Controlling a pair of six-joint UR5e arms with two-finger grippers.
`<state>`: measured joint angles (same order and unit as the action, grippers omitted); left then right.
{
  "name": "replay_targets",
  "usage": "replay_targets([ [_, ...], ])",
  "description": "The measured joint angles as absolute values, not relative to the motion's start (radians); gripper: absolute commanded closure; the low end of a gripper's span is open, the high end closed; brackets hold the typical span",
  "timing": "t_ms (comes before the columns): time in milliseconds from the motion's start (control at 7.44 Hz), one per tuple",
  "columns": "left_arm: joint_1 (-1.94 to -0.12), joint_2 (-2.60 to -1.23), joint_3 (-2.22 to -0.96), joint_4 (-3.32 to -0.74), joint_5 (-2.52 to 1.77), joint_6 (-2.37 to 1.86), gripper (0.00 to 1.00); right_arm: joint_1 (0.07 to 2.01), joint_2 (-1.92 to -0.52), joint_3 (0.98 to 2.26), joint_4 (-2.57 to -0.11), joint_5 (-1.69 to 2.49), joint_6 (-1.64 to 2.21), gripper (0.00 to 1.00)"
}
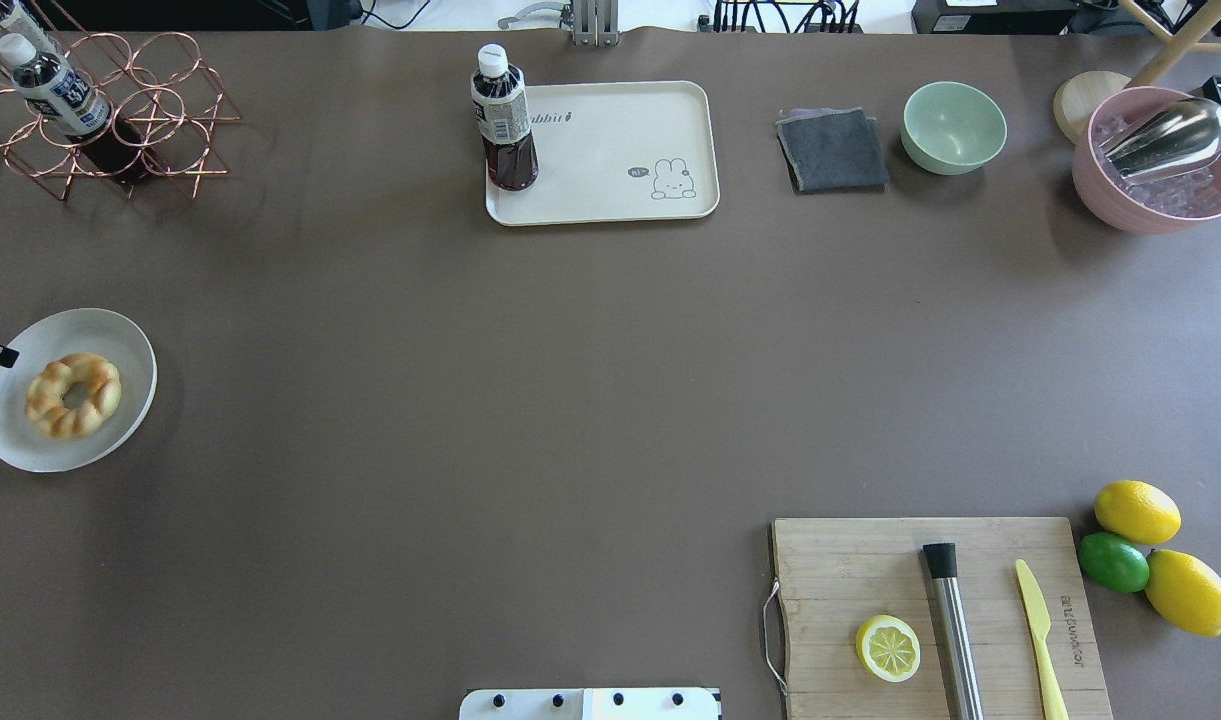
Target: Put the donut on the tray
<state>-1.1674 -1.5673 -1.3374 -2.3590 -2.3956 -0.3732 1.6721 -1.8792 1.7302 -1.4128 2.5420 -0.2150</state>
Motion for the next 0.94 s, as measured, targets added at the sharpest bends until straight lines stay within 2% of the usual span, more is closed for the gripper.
replay_targets([
  [134, -1.164, -1.568, -1.336, -2.359, -2.395, -0.371, 0.64, 1.673, -1.882, 1.732, -1.413, 2.545, -0.215, 0.00],
  [403, -1.155, -1.568, -1.333, -2.360, -2.395, -0.370, 0.97, 1.673, -1.883, 1.733, -1.413, 2.546, -0.214, 0.00],
  [538, -1.153, -1.568, -1.331, -2.364, -2.395, -0.370, 1.00, 1.673, -1.884, 1.733, -1.413, 2.546, -0.214, 0.00],
  [941, -1.147, -1.553, -1.337, -2.385, -2.403, -0.375, 1.00, 1.672, -1.884, 1.741, -1.414, 2.550, -0.210, 0.00],
])
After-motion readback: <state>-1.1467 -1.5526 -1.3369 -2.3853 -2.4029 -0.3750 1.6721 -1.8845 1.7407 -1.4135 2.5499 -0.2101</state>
